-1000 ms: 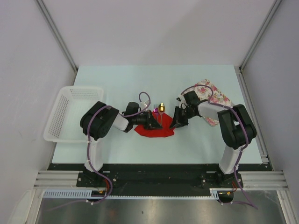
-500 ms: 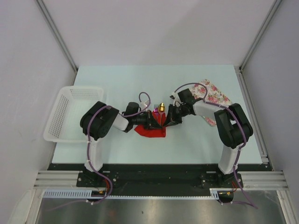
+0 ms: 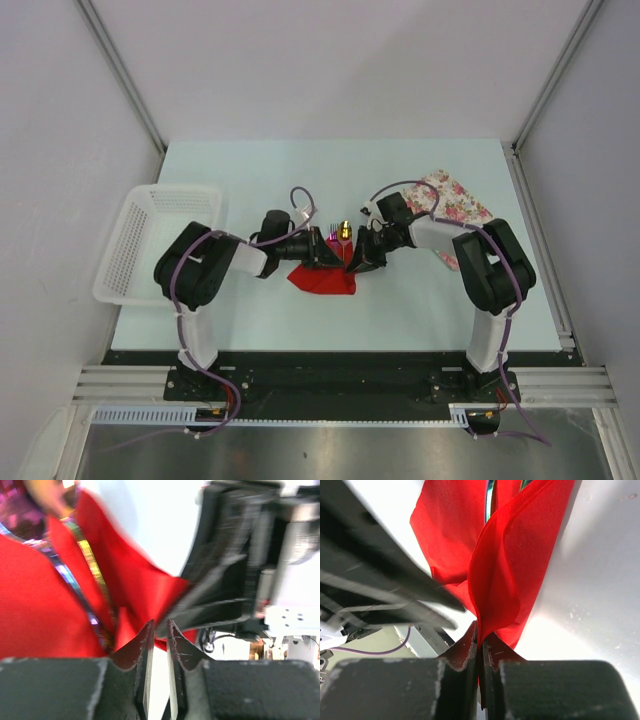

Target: Place the utensils on the paper napkin and roll it up

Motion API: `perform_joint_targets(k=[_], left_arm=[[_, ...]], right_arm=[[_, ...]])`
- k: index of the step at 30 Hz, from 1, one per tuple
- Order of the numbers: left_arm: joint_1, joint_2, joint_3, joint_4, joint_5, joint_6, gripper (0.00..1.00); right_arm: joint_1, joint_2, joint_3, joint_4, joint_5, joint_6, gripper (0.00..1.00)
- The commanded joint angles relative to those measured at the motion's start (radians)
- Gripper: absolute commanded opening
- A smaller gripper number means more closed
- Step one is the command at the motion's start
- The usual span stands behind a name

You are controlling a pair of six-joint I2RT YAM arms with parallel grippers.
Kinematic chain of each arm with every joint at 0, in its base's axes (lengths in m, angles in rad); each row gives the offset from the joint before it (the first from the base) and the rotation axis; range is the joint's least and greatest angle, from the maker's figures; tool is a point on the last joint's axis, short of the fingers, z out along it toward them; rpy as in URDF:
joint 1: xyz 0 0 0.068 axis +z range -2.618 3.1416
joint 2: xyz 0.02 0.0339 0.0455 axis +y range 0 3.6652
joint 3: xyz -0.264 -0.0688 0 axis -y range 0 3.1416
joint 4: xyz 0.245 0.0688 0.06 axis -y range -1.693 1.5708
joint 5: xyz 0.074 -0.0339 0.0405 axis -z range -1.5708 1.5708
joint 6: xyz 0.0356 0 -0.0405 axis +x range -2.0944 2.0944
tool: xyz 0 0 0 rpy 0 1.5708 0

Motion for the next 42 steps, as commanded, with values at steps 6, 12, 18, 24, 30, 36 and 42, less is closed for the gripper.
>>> perform_joint_targets(k=[6,12,18,24,30,36,42], left_arm=[[0.054,-0.182,-0.05,-0.235,0.061,0.173,0.37],[0.094,-0.213,-0.103,-0.325,0.047,0.251,0.41],[0.096,-0.193,-0.089,-0.339,0.027,0.271,0.42],[0.096,-0.164,-0.07,-0.365,0.01,0.285,0.39],[0.094,-0.146,-0.063,-0.39,-0.005,0.302,0.29],[0.087,-0.129,-0.05,-0.382,-0.008,0.291,0.29],[0.085,-0.115,-0.044,-0.378,-0.008,0.28,0.28]], right_arm=[[0.015,0.015,0.041,0.024,-0.001,0.014,0.07],[0.024,0.024,0.048,0.038,-0.008,0.028,0.08],[0.036,0.041,0.061,0.044,-0.015,0.039,0.09],[0.043,0.064,0.067,0.068,-0.025,0.054,0.09],[0.05,0.077,0.068,0.087,-0.039,0.073,0.09],[0.052,0.084,0.071,0.097,-0.048,0.083,0.11],[0.058,0.096,0.067,0.128,-0.067,0.106,0.18]])
